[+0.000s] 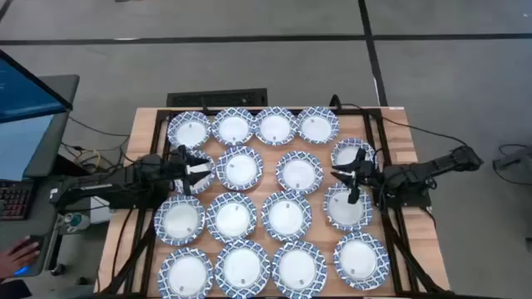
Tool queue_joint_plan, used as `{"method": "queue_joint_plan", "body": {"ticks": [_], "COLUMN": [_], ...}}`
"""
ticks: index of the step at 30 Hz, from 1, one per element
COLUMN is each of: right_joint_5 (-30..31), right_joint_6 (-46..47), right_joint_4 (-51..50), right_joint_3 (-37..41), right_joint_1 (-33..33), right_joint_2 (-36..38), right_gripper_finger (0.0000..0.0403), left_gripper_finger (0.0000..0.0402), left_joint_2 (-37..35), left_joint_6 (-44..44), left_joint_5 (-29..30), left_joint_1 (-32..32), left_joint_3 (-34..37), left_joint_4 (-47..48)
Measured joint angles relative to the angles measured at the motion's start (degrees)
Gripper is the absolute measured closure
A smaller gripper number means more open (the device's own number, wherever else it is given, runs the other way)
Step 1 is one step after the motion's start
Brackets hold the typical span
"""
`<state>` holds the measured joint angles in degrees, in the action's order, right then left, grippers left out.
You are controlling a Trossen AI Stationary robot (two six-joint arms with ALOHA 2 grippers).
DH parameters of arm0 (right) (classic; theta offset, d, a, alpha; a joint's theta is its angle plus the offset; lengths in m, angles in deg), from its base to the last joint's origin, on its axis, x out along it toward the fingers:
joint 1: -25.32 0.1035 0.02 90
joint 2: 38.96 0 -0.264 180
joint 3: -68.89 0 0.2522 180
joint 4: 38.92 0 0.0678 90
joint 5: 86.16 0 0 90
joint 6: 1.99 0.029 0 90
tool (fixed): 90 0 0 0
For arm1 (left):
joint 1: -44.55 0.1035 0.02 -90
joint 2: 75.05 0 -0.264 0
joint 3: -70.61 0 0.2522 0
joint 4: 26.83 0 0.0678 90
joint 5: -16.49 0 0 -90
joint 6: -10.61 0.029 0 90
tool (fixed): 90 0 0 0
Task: Nest bowls inside each other
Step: Stack the blue bowl on top of the blue bowl
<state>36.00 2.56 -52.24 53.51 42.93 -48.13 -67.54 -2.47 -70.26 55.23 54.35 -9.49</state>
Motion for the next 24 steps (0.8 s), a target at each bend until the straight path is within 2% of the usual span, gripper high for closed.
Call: {"method": "queue_joint_plan", "body": {"ticks": [5,10,15,17,21,24], "right_joint_5": [0.3,0.5,0.6,0.6,1.8,2.3], "right_joint_6": [-0.1,0.0,0.1,3.2,15.3,20.1], "right_joint_4": [0.5,1.4,2.5,5.2,14.4,18.8], "right_joint_3": [0.0,0.1,0.1,0.1,0.1,0.1], "right_joint_1": [0.0,0.0,0.0,0.0,-0.5,-1.2], "right_joint_2": [0.0,0.0,0.0,0.0,0.0,0.0], "right_gripper_finger": [0.0280,0.0280,0.0280,0.0280,0.0280,0.0280], "left_gripper_finger": [0.0177,0.0177,0.0177,0.0177,0.0177,0.0177], "left_joint_2": [0.0,0.0,0.0,0.0,0.0,0.0], "left_joint_6": [0.0,-0.1,-2.4,-8.8,-24.9,-31.4], "left_joint_5": [0.0,4.1,4.5,4.2,4.6,5.5], "left_joint_1": [0.0,0.0,0.0,0.0,0.0,0.0], "left_joint_3": [0.0,0.1,0.2,0.2,0.2,0.2], "left_joint_4": [0.0,-1.6,-3.0,-4.6,-7.8,-8.6]}}
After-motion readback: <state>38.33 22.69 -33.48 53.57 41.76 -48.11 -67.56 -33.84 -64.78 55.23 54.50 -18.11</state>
